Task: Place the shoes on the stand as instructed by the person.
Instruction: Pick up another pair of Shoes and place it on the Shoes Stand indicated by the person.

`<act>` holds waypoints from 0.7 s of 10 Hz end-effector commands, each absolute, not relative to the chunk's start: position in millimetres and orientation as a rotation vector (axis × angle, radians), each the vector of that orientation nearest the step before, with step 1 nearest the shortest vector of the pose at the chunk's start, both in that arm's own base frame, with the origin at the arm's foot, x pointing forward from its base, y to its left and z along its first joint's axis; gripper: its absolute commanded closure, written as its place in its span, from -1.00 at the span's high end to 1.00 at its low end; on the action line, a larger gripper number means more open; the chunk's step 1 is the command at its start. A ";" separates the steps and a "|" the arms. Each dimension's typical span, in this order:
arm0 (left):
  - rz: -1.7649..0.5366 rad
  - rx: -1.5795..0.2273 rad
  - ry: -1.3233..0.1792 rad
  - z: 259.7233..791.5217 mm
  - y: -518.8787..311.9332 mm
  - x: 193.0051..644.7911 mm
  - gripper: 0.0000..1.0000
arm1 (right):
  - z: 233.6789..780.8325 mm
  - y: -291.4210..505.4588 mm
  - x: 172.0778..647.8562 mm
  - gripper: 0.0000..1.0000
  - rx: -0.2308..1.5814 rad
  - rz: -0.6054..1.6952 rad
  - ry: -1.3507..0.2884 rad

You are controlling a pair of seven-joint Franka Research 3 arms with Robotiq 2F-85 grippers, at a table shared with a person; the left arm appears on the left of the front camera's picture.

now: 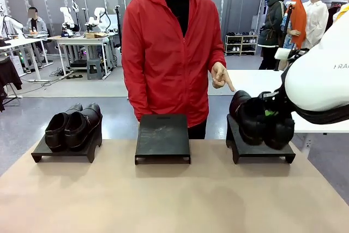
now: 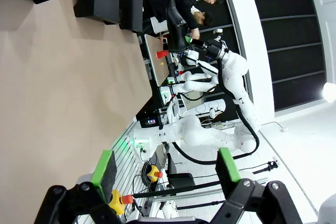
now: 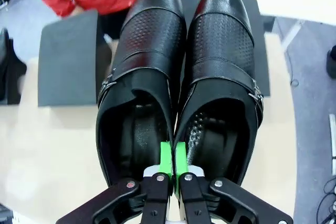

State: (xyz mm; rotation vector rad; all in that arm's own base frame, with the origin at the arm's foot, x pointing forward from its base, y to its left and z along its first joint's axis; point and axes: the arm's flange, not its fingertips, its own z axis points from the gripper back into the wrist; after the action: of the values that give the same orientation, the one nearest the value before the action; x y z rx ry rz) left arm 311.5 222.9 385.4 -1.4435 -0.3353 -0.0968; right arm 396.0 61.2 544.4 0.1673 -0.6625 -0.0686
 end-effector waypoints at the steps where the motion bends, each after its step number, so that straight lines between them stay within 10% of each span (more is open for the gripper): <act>1: -0.105 -1.422 -0.337 386.4 220.7 307.6 0.94 | 539.5 51.0 445.2 -0.93 0.099 -0.094 -0.781; 7: -0.105 -1.422 -0.337 386.4 220.7 307.6 0.94 | 477.2 45.9 517.5 -0.93 0.085 -0.054 -0.810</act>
State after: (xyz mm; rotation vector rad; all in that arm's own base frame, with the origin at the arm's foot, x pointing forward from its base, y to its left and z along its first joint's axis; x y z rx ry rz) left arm 311.4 222.9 385.5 -1.4433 -0.3356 -0.0968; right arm 509.6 43.2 463.8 0.0915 -0.7408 -0.0641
